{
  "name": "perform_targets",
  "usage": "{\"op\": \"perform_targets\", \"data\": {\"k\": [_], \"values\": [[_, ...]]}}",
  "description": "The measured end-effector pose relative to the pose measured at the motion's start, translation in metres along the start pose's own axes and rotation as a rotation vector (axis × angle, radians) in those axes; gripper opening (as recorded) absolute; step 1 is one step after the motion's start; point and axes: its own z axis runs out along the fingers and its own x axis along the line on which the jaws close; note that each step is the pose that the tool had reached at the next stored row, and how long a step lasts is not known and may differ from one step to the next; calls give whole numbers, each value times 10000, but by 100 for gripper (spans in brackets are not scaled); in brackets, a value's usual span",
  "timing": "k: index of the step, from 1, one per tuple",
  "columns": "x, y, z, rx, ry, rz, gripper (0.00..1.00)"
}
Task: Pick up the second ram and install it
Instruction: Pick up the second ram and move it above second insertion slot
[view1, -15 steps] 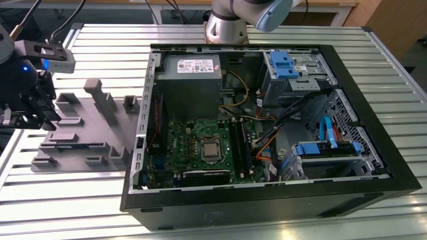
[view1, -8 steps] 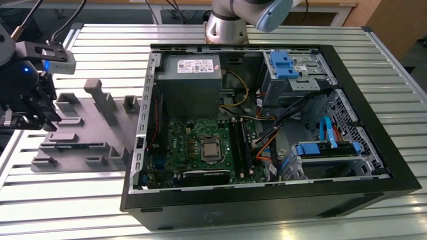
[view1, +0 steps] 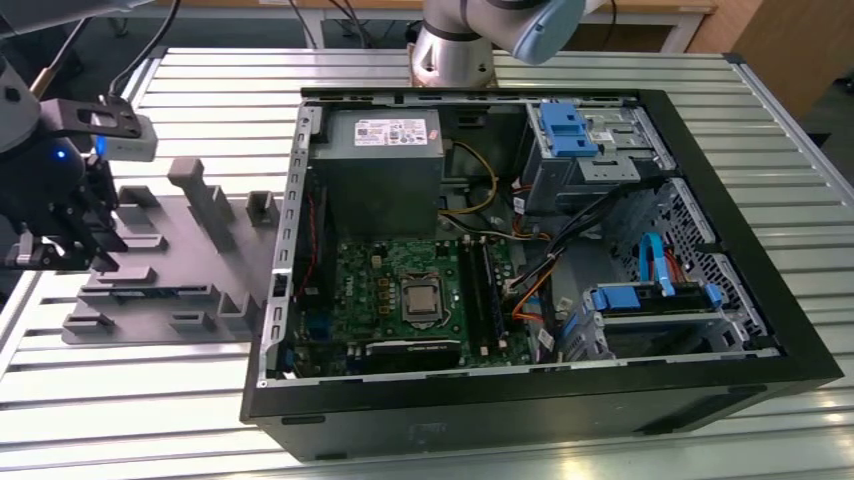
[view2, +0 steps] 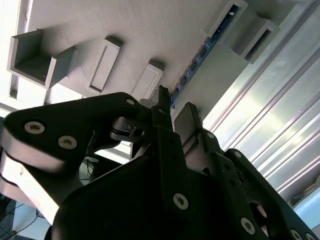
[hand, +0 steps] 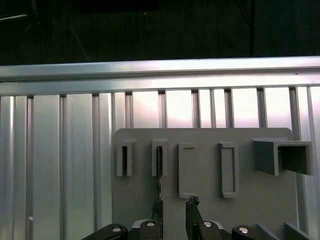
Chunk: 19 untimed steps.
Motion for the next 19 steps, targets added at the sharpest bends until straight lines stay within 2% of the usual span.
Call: {"op": "perform_targets", "data": {"k": [8,14,15,18,19], "values": [[38,-5,105,8,0,-14,32],[39,-6,112,14,4,-23,32],[39,-7,116,35,21,-24,32],[40,-7,131,113,157,-19,32],[40,-8,139,130,165,-21,32]]}}
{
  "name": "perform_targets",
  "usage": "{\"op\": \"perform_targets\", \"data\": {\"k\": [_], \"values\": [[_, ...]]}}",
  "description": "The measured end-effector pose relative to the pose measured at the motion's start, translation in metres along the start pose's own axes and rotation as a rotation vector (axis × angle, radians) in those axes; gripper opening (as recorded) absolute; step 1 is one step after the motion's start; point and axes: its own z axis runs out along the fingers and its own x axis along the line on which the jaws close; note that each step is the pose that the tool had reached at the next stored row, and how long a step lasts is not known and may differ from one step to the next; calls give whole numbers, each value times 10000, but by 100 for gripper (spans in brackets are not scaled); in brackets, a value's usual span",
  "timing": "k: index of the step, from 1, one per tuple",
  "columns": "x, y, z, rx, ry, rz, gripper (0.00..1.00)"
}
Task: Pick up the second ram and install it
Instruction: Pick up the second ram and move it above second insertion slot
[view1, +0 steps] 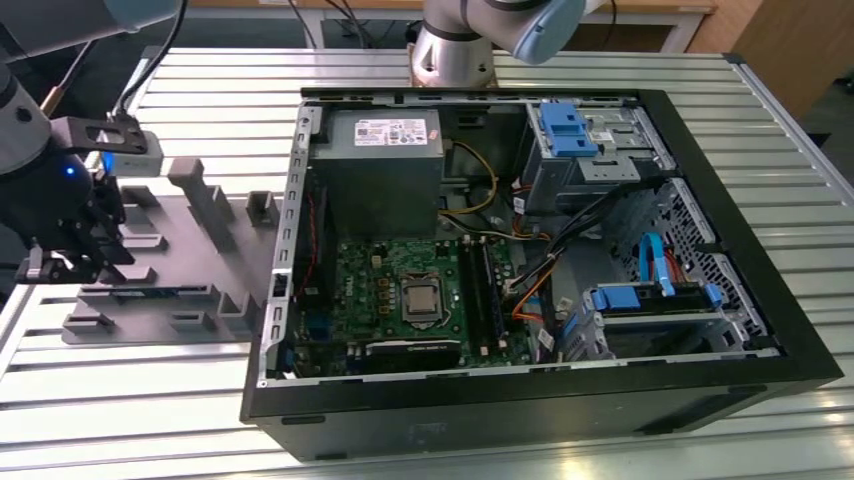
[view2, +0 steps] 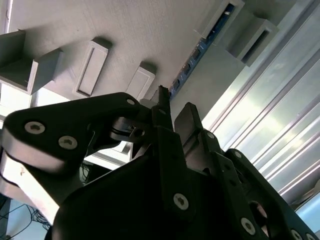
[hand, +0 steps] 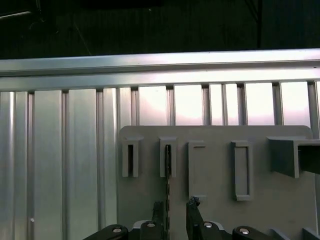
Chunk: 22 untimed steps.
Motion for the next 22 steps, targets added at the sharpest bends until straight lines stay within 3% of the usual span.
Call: {"op": "perform_targets", "data": {"k": [4,9,22], "values": [[0,0,34,60,-2,1,32],[2,-2,75,199,-7,0,32],[5,-2,135,206,-6,1,32]]}}
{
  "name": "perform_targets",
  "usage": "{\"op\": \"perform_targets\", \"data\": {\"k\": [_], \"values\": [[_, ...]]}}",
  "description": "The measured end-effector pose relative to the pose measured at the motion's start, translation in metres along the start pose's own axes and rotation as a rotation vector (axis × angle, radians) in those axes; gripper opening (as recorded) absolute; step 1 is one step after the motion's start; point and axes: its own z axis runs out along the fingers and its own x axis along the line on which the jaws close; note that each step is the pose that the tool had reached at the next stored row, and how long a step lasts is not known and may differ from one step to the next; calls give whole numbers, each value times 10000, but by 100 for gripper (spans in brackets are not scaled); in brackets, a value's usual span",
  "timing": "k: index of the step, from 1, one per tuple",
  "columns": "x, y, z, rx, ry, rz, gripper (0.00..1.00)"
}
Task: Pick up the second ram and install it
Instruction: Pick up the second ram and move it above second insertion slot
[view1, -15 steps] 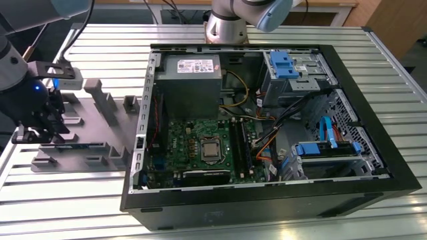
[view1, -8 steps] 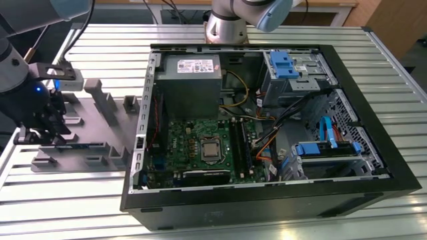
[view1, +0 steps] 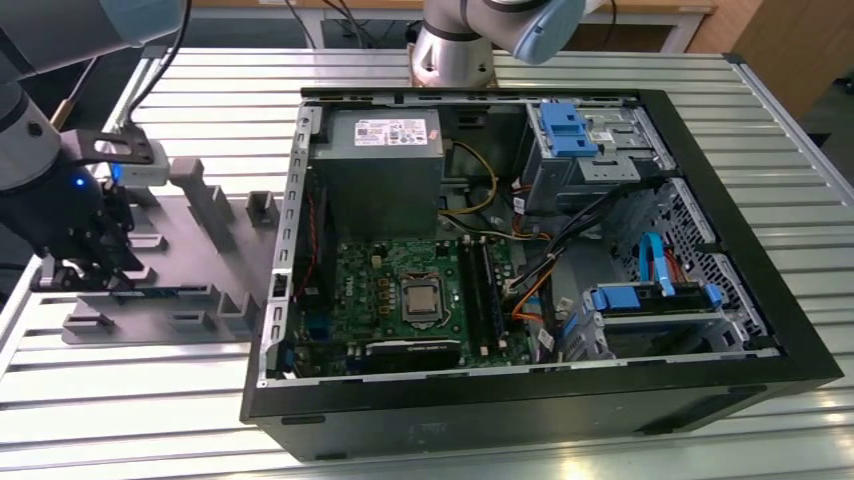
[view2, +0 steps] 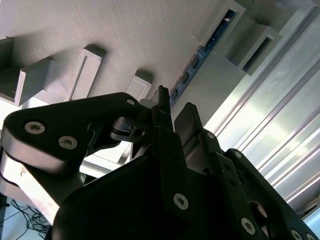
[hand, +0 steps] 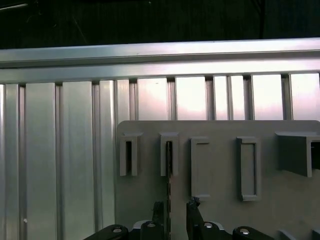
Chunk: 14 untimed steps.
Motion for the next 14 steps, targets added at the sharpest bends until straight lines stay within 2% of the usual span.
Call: {"op": "perform_targets", "data": {"k": [14], "values": [[15,-1,113,18,0,0,32]]}}
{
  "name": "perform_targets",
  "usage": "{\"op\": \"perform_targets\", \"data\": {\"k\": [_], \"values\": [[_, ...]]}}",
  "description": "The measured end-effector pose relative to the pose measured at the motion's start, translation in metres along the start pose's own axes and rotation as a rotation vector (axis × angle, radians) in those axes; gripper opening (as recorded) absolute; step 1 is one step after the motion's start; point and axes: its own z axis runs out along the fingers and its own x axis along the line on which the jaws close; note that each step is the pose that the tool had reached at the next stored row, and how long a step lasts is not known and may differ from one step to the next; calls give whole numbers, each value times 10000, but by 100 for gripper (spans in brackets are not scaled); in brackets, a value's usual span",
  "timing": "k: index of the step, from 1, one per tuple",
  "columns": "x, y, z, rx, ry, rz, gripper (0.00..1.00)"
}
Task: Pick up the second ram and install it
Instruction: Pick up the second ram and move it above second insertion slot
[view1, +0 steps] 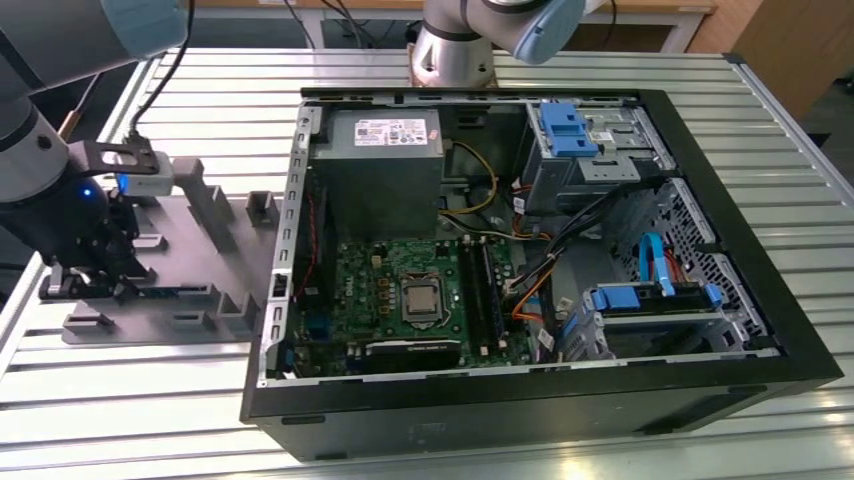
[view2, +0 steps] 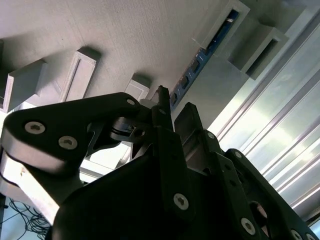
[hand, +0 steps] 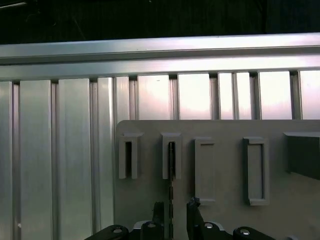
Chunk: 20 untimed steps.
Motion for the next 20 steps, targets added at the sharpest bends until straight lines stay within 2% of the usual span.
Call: {"op": "perform_targets", "data": {"k": [20], "values": [[2,0,70,17,-1,0,32]]}}
